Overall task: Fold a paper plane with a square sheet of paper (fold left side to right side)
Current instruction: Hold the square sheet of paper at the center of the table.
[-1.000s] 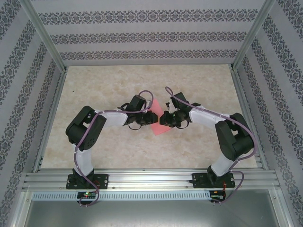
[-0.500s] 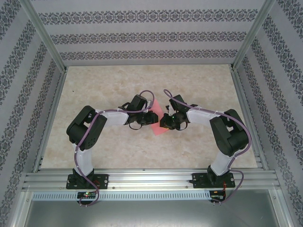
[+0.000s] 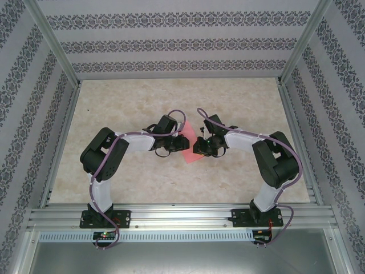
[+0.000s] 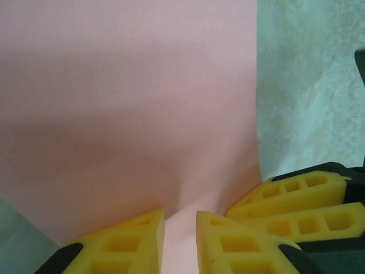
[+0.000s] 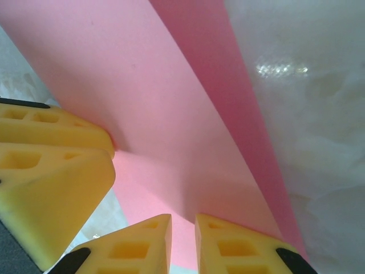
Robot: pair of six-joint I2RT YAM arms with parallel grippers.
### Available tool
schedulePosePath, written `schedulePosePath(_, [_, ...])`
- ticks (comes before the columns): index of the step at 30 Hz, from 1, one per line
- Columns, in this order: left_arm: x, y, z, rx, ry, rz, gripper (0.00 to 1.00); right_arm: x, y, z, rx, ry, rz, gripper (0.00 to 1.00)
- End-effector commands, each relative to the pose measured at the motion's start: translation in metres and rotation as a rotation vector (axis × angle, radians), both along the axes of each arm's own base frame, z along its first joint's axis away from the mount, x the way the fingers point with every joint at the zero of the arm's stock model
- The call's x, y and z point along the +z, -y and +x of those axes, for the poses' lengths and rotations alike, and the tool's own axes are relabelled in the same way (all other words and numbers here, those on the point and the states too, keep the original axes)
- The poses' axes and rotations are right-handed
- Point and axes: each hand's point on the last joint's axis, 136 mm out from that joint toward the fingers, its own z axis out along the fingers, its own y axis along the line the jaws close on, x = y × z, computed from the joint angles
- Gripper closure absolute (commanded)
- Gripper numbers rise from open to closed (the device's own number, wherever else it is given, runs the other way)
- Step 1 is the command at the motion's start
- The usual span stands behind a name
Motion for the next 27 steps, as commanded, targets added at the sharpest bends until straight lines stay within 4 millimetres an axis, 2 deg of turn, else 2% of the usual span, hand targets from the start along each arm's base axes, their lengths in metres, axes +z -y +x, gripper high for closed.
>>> schedulePosePath(1, [-0.006, 0.002, -0.002, -0.023, 0.008, 0.026, 0.77, -0.009, 0.002, 0.001, -0.010, -0.012, -0.033, 0.81])
schedulePosePath(15, [-0.008, -0.004, 0.003, 0.009, 0.015, 0.060, 0.77, -0.025, 0.011, -0.009, -0.008, -0.058, -0.095, 0.81])
schedulePosePath(27, [-0.021, -0.024, 0.016, 0.071, 0.021, 0.121, 0.77, -0.036, 0.019, -0.016, 0.007, -0.081, -0.146, 0.81])
